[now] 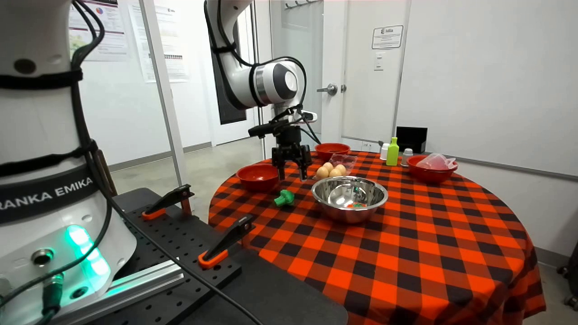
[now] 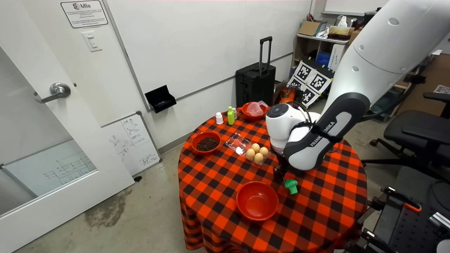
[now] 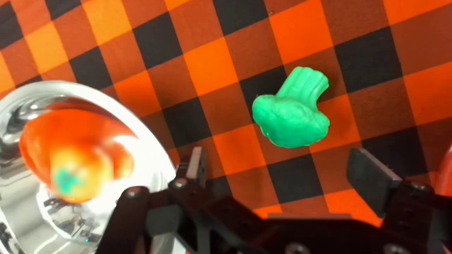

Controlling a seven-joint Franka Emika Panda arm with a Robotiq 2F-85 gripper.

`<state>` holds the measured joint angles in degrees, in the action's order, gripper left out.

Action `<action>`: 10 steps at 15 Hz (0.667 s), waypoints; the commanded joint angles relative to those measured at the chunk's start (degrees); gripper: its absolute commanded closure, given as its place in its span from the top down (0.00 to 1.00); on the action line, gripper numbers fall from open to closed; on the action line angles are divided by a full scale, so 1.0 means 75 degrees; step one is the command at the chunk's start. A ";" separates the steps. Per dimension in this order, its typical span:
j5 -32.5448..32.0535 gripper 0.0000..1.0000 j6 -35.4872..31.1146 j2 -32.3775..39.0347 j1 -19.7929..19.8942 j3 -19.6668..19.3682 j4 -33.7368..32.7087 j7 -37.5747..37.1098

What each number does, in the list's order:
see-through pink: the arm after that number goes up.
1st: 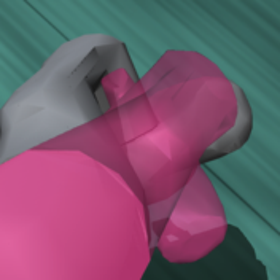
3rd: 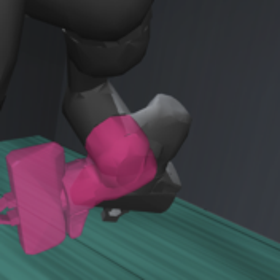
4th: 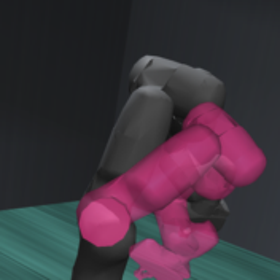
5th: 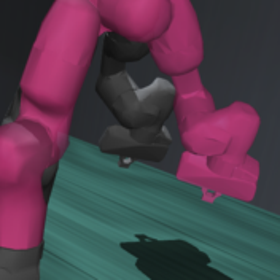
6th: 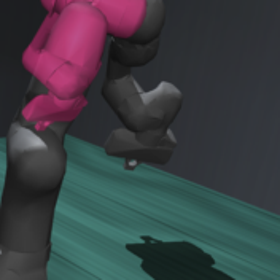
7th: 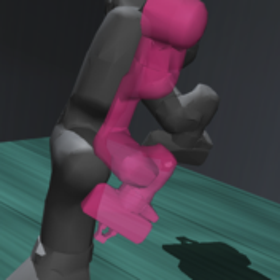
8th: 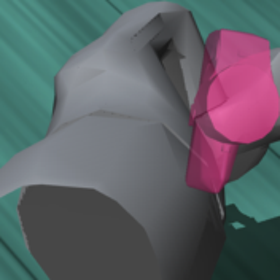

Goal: Put the broccoli toy on the table

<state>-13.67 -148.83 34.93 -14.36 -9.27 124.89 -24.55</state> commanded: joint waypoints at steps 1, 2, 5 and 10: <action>-0.0290 1.00 -0.0181 -0.1060 -0.0330 -0.0080 0.0786 -0.0096; -0.0440 1.00 -0.0199 -0.1367 -0.0453 -0.0080 0.0928 -0.0164; -0.0477 1.00 -0.0027 -0.1166 -0.0306 0.0092 0.0608 -0.0107; -0.0575 1.00 -0.0022 -0.1551 -0.0356 0.0131 0.0895 -0.0148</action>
